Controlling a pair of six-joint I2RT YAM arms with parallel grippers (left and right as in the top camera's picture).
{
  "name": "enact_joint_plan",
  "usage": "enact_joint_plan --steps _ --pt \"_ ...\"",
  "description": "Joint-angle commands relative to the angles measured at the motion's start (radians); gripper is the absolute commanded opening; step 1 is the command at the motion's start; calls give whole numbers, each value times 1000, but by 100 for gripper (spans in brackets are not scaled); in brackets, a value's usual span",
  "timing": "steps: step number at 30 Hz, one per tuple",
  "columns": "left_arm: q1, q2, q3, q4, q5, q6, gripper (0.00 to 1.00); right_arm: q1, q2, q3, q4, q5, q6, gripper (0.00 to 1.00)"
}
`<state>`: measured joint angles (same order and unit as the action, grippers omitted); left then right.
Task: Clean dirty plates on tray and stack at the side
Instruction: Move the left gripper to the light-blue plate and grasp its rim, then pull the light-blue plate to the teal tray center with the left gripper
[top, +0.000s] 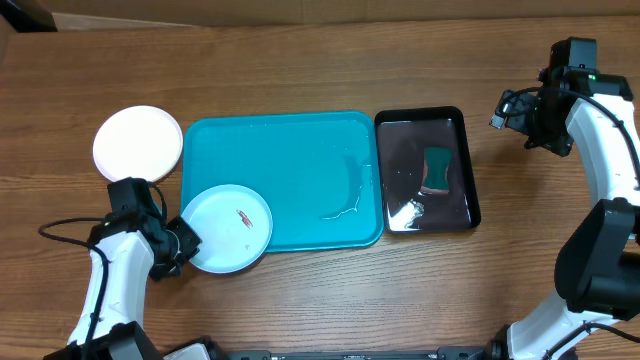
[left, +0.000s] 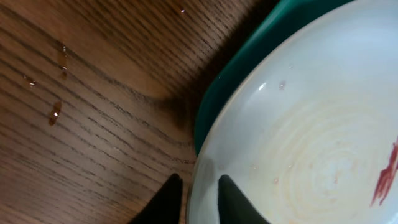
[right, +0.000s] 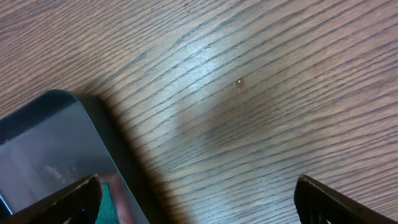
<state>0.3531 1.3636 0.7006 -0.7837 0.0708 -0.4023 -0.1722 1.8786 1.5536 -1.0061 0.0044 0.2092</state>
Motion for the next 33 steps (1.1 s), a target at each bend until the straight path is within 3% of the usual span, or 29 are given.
enact_joint_plan --steps 1,2,3,13,26,33 --pt "-7 6 -26 11 8 -6 16 -2 -19 10 5 2 3 100" --pt "-7 6 -24 11 10 -6 7 -2 -19 10 5 2 3 100" --pt "-7 6 -23 11 18 -5 4 -2 -19 10 5 2 3 100" --pt "-39 6 130 -15 349 -10 4 -2 -19 10 5 2 3 100" --pt "-410 73 296 49 188 -208 4 -2 -19 10 5 2 3 100" --pt "-496 314 580 -159 149 -191 4 -2 -19 10 5 2 3 100"
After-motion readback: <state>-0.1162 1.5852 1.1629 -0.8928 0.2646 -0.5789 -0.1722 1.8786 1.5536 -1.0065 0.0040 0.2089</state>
